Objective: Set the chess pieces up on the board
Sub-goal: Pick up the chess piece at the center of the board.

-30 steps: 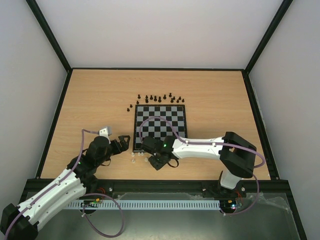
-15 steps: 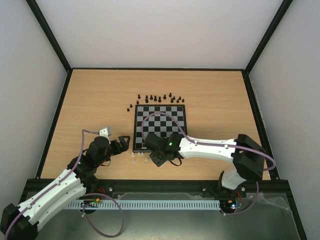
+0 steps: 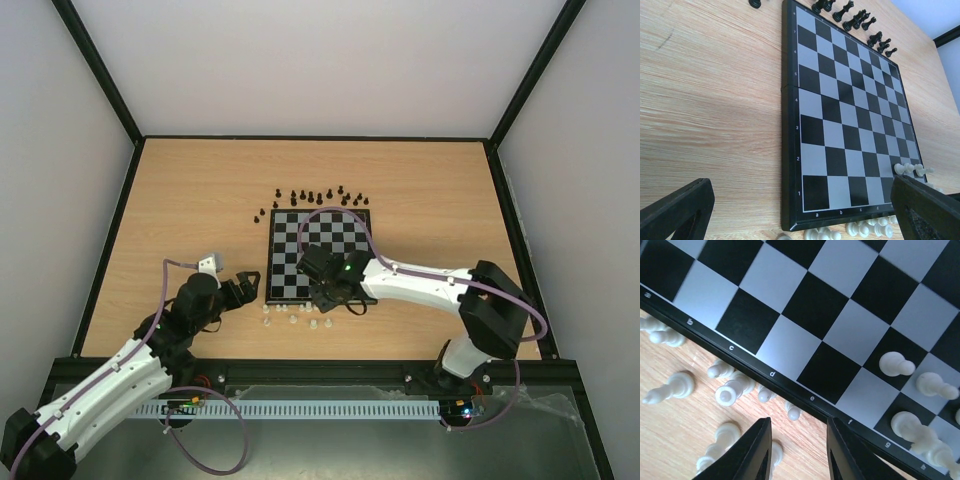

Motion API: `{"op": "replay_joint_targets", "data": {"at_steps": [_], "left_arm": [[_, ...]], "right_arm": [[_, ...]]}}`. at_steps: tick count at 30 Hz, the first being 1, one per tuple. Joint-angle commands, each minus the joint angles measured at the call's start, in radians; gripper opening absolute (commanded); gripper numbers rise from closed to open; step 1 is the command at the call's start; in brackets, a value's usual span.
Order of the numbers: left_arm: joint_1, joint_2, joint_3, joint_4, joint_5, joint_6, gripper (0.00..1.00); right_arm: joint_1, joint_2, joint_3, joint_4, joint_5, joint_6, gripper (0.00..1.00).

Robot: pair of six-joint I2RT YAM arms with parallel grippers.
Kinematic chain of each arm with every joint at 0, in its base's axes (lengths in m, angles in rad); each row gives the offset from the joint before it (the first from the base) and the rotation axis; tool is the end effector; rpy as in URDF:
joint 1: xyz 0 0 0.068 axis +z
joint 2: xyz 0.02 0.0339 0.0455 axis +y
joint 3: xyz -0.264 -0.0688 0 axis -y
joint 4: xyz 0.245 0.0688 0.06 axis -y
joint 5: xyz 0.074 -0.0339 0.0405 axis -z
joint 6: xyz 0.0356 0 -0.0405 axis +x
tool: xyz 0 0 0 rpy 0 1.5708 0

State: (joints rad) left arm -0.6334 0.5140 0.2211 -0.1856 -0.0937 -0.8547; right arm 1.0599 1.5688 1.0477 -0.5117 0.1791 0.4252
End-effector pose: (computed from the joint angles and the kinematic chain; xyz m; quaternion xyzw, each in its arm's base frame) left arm 0.1141 -0.0797 0.1796 -0.1184 0.8457 -0.3219 0.4088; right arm 0.1609 0.2740 0.2139 -0.2770 0.9196 0.1155 0.2533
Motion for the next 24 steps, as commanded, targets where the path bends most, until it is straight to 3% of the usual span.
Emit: {"op": "replay_joint_targets", "data": {"at_steps": [1,24], "left_arm": [[0.007,-0.020,0.000,-0.007,0.003,0.005,1.00],[0.008,-0.026,-0.006,-0.014,-0.006,0.009,1.00]], "right_arm": [[-0.012,0.054,-0.022,-0.001,-0.026,-0.013,0.32],[-0.019,0.151,-0.022,0.030,-0.034,-0.017,0.26]]}}
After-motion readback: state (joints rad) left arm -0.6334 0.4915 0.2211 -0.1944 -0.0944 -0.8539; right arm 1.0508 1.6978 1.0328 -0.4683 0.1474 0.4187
